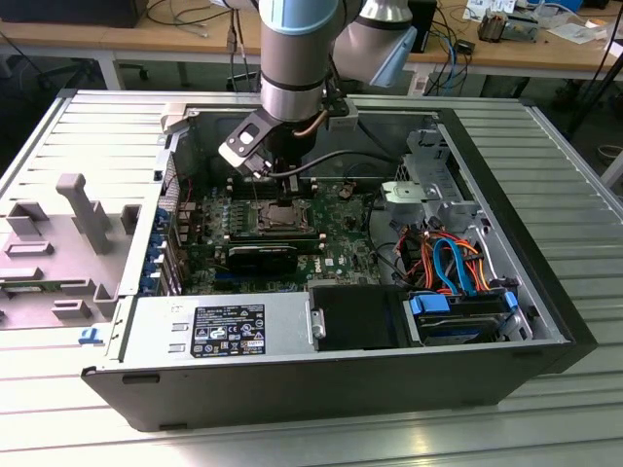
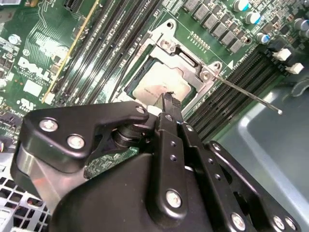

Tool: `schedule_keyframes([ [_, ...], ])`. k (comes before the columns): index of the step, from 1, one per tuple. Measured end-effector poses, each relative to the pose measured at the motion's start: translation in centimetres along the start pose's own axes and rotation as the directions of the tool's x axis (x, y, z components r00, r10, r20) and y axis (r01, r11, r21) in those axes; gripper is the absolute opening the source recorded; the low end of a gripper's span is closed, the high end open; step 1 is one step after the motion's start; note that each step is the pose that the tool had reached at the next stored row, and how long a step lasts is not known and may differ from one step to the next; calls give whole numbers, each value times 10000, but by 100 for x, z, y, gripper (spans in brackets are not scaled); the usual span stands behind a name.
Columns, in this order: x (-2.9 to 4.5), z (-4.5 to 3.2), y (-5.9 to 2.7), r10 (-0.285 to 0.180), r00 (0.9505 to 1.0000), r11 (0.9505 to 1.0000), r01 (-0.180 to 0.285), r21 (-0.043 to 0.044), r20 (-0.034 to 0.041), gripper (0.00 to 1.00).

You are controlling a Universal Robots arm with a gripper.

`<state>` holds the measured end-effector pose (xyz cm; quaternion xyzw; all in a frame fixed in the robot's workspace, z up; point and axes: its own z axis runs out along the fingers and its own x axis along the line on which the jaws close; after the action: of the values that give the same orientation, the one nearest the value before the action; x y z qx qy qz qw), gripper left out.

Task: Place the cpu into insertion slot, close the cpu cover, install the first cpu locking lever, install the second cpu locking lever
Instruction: 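Close the cpu cover, then install the first cpu locking lever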

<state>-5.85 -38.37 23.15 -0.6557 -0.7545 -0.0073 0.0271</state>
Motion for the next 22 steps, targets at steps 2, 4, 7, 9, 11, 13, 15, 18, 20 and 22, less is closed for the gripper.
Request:
schedule_keyframes([
  [2,2,-41,-1,0,10000,10000,0,0,-1,11],
  [4,4,-68,-1,0,10000,10000,0,-1,-2,11],
  [7,4,-70,-1,0,10000,10000,0,-2,-4,11],
  [9,4,-72,-2,0,10000,10000,0,0,-2,11],
  [11,4,-72,-2,0,10000,10000,0,-1,-3,11],
  [13,4,-72,-2,0,10000,10000,0,-1,-3,11],
  [15,4,-73,-2,0,10000,10000,0,0,-2,11],
  [18,4,-74,-2,0,10000,10000,0,0,-2,11],
  [20,4,-74,-2,0,10000,10000,0,0,-2,11],
  [22,4,-75,-2,-43,10000,10000,43,2,0,11],
])
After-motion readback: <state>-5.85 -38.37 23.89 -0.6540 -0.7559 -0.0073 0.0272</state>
